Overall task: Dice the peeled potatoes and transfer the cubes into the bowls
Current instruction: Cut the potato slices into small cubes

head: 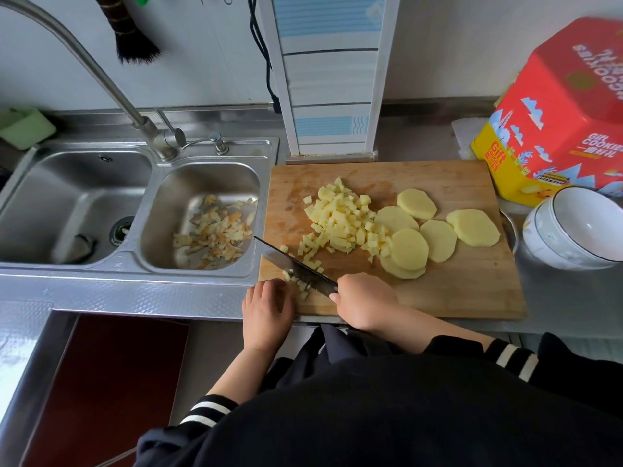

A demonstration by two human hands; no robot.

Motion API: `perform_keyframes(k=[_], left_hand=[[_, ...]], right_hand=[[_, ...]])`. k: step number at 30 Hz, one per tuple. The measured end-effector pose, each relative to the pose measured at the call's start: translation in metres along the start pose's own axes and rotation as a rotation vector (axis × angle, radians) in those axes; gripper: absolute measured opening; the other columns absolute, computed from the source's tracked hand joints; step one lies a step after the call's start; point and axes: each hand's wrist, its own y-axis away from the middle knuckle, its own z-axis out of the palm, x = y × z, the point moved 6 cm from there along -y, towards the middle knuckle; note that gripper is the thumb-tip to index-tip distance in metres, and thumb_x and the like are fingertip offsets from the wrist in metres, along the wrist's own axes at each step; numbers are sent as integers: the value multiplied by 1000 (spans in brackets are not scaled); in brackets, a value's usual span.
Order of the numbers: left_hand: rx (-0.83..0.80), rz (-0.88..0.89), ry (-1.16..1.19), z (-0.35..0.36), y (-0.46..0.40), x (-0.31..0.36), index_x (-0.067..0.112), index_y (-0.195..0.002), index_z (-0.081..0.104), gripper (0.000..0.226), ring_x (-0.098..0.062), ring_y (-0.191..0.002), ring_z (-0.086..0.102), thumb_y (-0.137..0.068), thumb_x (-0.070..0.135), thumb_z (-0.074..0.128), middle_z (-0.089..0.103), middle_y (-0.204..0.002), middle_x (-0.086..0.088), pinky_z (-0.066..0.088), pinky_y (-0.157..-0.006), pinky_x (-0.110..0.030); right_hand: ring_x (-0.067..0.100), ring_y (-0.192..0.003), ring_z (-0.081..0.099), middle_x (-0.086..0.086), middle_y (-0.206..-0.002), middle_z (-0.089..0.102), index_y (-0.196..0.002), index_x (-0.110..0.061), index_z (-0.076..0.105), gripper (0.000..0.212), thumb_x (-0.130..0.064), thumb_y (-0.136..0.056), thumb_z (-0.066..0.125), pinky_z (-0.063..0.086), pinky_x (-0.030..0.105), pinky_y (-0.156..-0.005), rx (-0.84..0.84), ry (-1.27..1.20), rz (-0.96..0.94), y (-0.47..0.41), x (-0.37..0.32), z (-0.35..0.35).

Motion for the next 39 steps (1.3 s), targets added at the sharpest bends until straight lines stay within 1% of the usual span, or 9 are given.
perform_keyframes(k=[4, 7, 11, 15, 21, 25, 30, 33, 39], left_hand=[[7, -30, 51, -2, -2, -2, 13, -102, 62, 24, -25, -94, 54, -90, 32, 54, 61, -98, 0, 44, -81, -38], [58, -179, 200, -8, 0, -9, 14, -102, 61, 10, -22, -98, 53, -92, 15, 59, 60, -99, 2, 45, -83, -38], [219, -456, 470, -25, 3, -24, 22, -103, 56, 13, -18, -95, 56, -96, 11, 52, 60, -101, 2, 47, -83, -34], [248, -479, 520, -32, -1, -23, 21, -104, 56, 13, -17, -94, 57, -97, 12, 49, 60, -102, 1, 41, -78, -25], [162, -411, 440, -24, -3, -11, 19, -111, 53, 15, -12, -99, 54, -98, 12, 48, 53, -113, 3, 41, -81, -25], [71, -284, 287, -12, -1, -4, 8, -126, 54, 29, -22, -112, 54, -97, 16, 52, 50, -124, -6, 44, -93, -34], [-14, -107, -111, -9, 11, -8, 13, -126, 55, 55, -31, -107, 53, -86, 49, 56, 56, -118, -9, 45, -88, -45], [-70, -124, -215, -12, 7, -17, 16, -124, 55, 50, -30, -106, 56, -87, 48, 66, 63, -113, -5, 42, -86, -44], [-130, -226, -167, -10, -25, -5, 13, -124, 52, 39, -29, -112, 53, -93, 36, 60, 65, -116, -7, 37, -92, -39]], right_hand=[[17, -54, 44, -1, -65, 48, -71, -14, 48, 33, -18, -103, 41, 29, 28, -47, 47, 120, -1, 3, 0, -4], [22, -63, 50, 2, -72, 53, -83, -13, 53, 31, -29, -105, 38, 32, 30, -51, 57, 73, -16, 8, 0, -8], [24, -81, 59, 2, -90, 64, -101, -15, 61, 32, -40, -102, 41, 43, 32, -63, 26, -84, -15, 10, -4, -10], [22, -76, 55, -2, -76, 54, -96, -12, 57, 30, -38, -101, 43, 39, 31, -60, -58, -103, -38, 6, -8, -1], [19, -64, 52, 1, -70, 54, -77, -11, 51, 36, -37, -101, 45, 35, 29, -52, -113, -137, -16, -3, -3, 5], [19, -68, 57, 2, -76, 59, -84, -11, 57, 33, -39, -100, 46, 44, 32, -60, -47, -171, 35, -11, 3, -6], [19, -69, 54, -1, -75, 55, -74, -16, 46, 36, -42, -99, 46, 42, 31, -60, 35, -201, 113, -17, 20, -18], [19, -70, 55, -2, -74, 55, -80, -15, 50, 34, -43, -99, 47, 42, 30, -59, 73, -233, 119, -20, 25, -21], [20, -67, 60, 2, -75, 62, -90, -13, 59, 34, -44, -99, 46, 48, 32, -60, 140, -282, 119, -18, 31, -32]])
